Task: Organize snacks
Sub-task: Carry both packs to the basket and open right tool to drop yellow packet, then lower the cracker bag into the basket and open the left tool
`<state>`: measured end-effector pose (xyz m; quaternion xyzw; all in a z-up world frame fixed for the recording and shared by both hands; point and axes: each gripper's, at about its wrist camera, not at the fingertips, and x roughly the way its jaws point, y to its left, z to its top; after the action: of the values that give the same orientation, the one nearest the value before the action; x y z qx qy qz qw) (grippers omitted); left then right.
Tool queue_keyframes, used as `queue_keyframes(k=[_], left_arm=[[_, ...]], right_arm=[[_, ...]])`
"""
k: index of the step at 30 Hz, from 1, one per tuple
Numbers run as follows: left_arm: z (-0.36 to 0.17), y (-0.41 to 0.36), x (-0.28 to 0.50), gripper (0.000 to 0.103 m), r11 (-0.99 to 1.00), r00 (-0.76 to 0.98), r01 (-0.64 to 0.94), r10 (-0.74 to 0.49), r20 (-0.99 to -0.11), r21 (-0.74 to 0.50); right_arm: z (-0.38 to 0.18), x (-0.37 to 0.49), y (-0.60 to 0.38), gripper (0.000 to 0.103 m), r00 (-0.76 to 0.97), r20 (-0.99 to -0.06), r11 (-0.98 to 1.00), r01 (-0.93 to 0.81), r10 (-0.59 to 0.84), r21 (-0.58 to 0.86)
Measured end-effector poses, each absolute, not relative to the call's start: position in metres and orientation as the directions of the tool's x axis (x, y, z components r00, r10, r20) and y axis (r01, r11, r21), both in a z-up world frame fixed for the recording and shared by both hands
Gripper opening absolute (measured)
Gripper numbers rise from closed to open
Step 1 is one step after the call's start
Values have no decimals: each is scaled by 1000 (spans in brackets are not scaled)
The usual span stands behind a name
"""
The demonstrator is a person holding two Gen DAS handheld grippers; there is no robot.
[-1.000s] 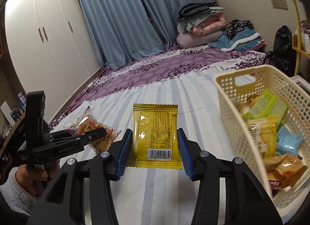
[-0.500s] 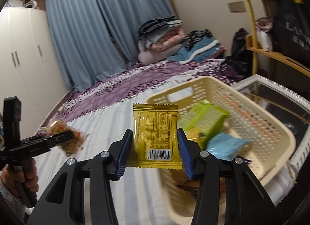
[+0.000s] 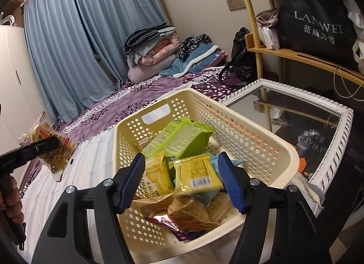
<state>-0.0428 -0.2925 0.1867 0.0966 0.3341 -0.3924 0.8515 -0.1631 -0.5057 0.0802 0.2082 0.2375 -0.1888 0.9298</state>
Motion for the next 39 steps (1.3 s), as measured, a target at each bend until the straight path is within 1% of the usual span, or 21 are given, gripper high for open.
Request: queue_keyframes(k=[4, 7, 14, 26, 27, 28, 29, 30, 31, 32, 34, 35, 36, 39], left_arm=[[191, -319, -49, 43, 633, 440, 769, -626, -644, -90], [193, -339, -52, 43, 608, 421, 789, -640, -643, -88], [192, -379, -59, 43, 555, 376, 827, -664, -646, -90], [184, -414, -64, 43, 513, 338, 855, -669, -662, -81], [184, -417, -64, 46, 512, 340, 856, -668, -663, -77], [183, -420, -65, 51, 509, 342, 858, -667, -662, -71], [184, -421, -65, 66, 512, 349, 857, -666, -659, -64], [184, -422, -66, 83, 523, 368, 851, -663, -652, -52], [185, -421, -66, 89, 531, 384, 846, -662, -644, -41], [186, -420, -66, 92, 534, 393, 844, -663, -637, -35], [187, -420, -66, 93, 536, 400, 844, -658, -638, -23], [188, -420, -65, 94, 539, 407, 842, -652, -640, -15], [188, -420, -65, 98, 546, 418, 838, -645, -640, -3], [189, -418, -66, 100, 569, 460, 821, -619, -636, 40]], right_arm=[[79, -167, -507, 68, 811, -520, 838, 463, -267, 291], [79, -171, -509, 74, 810, -517, 833, 471, -278, 291], [80, -176, -513, 75, 805, -514, 829, 484, -296, 280], [79, -181, -517, 75, 800, -517, 823, 493, -303, 280], [79, -181, -517, 76, 800, -517, 823, 495, -305, 280], [79, -182, -518, 80, 801, -515, 822, 495, -305, 282], [80, -182, -518, 81, 801, -515, 821, 496, -306, 284], [80, -183, -518, 81, 800, -516, 820, 498, -308, 283], [80, -183, -518, 83, 799, -516, 818, 500, -310, 283], [81, -184, -519, 86, 799, -515, 817, 501, -311, 284], [81, -184, -519, 88, 799, -515, 816, 502, -310, 288], [82, -184, -519, 88, 799, -515, 816, 501, -309, 288], [82, -184, -518, 89, 799, -517, 817, 500, -307, 289], [83, -183, -515, 92, 802, -517, 822, 491, -297, 290]])
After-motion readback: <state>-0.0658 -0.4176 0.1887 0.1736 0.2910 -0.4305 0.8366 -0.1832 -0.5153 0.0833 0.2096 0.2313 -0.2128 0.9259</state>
